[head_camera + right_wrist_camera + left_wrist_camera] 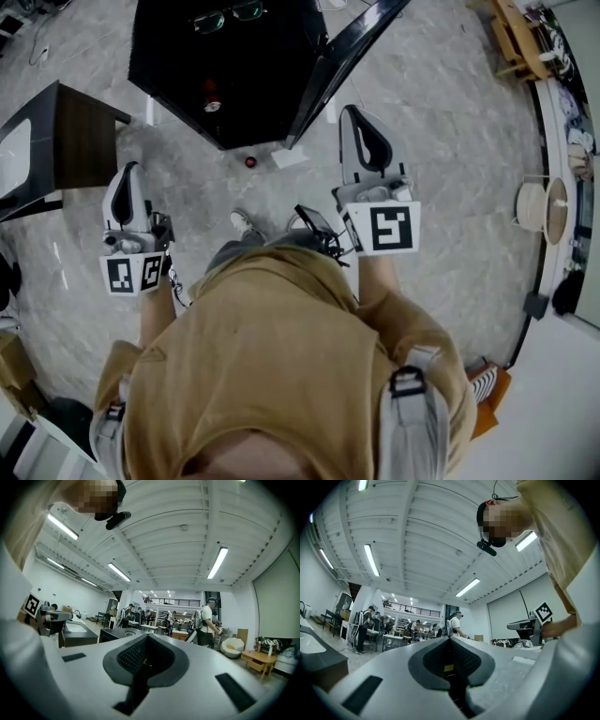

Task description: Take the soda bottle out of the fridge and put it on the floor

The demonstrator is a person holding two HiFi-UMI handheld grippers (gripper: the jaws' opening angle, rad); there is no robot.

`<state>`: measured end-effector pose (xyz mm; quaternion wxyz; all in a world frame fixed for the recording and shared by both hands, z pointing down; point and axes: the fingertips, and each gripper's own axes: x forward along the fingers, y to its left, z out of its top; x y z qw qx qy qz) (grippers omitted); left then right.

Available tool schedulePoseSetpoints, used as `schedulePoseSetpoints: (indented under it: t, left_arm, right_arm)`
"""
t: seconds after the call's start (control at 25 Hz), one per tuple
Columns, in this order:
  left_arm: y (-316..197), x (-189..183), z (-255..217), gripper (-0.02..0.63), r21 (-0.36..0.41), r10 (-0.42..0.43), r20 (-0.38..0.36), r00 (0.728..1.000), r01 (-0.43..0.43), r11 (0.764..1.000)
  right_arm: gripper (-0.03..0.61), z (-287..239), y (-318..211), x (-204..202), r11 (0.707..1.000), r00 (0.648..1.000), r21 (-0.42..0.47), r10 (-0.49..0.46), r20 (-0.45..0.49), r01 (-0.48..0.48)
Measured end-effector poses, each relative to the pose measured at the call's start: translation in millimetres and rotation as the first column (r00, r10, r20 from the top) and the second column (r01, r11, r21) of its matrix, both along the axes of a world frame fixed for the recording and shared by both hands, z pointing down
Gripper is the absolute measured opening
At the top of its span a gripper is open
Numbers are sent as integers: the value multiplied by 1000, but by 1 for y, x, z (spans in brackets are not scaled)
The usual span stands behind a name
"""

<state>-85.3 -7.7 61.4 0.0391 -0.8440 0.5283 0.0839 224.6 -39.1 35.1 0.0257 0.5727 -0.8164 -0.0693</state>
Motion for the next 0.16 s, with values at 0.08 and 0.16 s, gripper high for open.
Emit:
schedulePoseSetpoints:
  t: [0.08,0.16]
  left_arm:
    - [0,-2,-4,3,8,-1,-2,1000,1,1000]
    - [0,-4,-8,3,14,0,-3,1000,0,1000]
  right_arm:
    - [2,-3,1,0,1000,1000,1,1,-12,-1]
    - [2,-8,1,-1,1000,1000,10,8,-4,-8]
